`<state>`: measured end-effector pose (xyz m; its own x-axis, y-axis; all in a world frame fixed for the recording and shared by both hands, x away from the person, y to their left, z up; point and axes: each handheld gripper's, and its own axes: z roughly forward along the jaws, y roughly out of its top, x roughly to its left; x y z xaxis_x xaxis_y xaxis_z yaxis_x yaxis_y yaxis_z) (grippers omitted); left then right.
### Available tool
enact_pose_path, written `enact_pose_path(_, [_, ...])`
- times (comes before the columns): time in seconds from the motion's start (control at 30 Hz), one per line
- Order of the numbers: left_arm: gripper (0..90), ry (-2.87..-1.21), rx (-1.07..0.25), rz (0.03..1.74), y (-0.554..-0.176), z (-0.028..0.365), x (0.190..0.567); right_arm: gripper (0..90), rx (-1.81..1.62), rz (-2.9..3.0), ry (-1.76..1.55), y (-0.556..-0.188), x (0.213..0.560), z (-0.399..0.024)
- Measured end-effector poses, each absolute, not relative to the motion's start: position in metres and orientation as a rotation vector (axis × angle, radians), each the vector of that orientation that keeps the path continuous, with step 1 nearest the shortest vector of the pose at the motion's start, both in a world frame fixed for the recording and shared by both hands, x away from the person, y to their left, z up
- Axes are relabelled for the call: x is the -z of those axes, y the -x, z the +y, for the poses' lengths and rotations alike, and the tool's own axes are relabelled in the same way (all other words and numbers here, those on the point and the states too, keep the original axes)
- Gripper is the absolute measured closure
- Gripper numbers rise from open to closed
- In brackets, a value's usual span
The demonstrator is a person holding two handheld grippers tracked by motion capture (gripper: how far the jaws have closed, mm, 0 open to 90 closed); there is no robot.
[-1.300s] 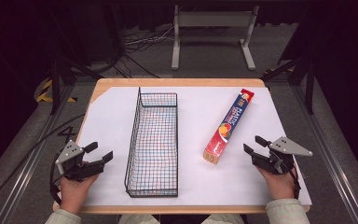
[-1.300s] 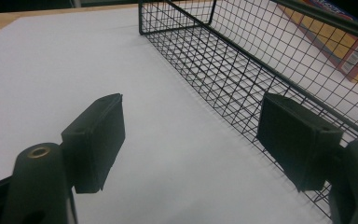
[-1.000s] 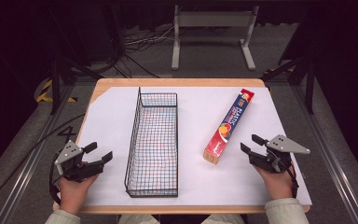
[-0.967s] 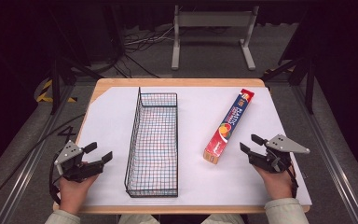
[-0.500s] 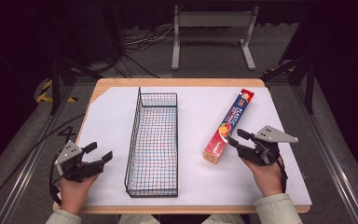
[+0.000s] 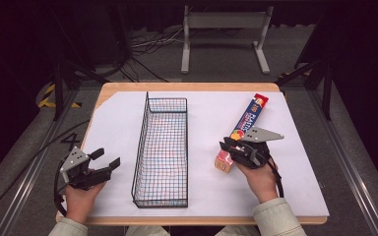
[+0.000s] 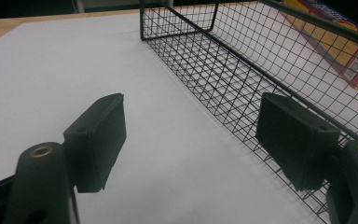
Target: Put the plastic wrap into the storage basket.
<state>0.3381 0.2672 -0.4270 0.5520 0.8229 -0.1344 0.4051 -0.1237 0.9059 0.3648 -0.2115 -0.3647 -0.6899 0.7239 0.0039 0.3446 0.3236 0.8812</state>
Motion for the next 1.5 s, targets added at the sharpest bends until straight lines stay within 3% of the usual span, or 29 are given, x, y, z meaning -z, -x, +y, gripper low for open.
enact_pose_path(0.2, [25.1, -1.747, -0.493, 1.022, -0.342, 0.264, 0.429, 89.9, -1.306, 2.266, -0.95, -0.372, 0.371, -0.201])
enact_pose_path(1.13, [25.3, -1.769, -0.487, 1.016, -0.348, 0.26, 0.43, 90.0, -0.932, 2.502, -1.055, -0.407, 0.406, -0.169])
enact_pose_path(1.5, [25.2, -1.77, -0.486, 1.013, -0.348, 0.26, 0.43, 90.0, -0.83, 2.571, -1.062, -0.405, 0.4, -0.164])
